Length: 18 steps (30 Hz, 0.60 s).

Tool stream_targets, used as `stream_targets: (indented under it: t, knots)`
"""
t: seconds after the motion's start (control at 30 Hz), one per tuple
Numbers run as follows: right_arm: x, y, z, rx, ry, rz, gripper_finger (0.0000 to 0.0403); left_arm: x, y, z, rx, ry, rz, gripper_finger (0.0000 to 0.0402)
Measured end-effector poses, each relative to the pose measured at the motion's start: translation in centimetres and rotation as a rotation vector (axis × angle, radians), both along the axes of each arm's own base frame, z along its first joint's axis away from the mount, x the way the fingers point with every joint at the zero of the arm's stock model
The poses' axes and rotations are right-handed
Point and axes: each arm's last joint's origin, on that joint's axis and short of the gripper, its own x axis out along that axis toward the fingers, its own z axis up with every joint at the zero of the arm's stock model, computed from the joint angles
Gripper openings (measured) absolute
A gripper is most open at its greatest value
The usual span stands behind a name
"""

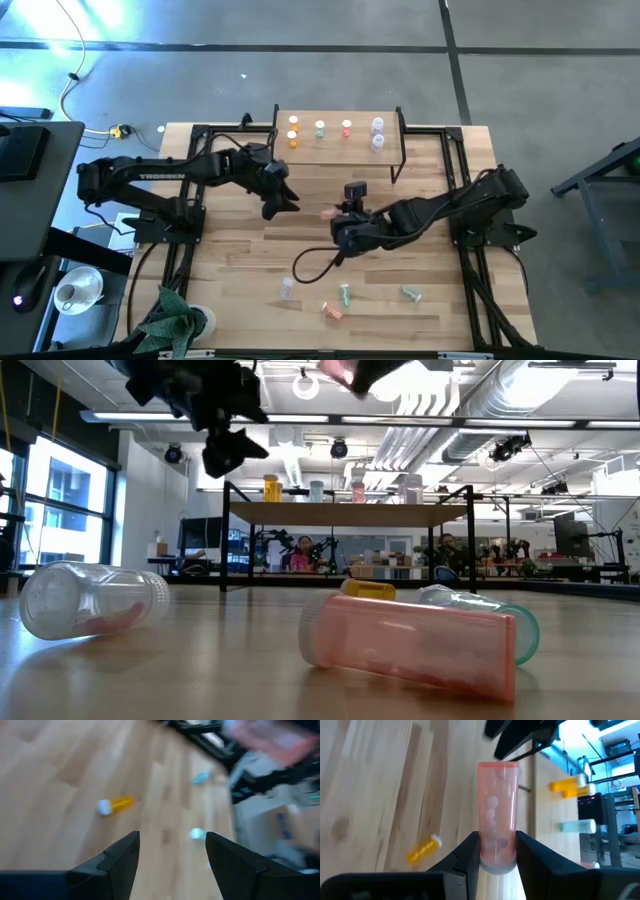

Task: Pick and place medicine bottles onto shelf by color
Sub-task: Put the pink pill bottle on the shelf aligned with the pink pill bottle

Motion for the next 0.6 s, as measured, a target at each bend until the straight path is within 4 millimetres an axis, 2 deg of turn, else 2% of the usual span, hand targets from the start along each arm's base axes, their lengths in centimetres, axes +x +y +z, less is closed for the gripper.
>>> stream_targets:
  t: [0.27, 0.6]
  knots:
    - [-0.3, -0.2, -2.6, -0.073, 0.084, 0.026, 0.0097, 2.5, 0.5, -0.1, -0.142, -0.143, -0.001, 0.0216]
    - [0.3, 0.0, -2.6, -0.109, 0.068, 0.086, 0.0097, 5.6, 1.2, -1.9, -0.388, -0.228, -0.067, 0.0216]
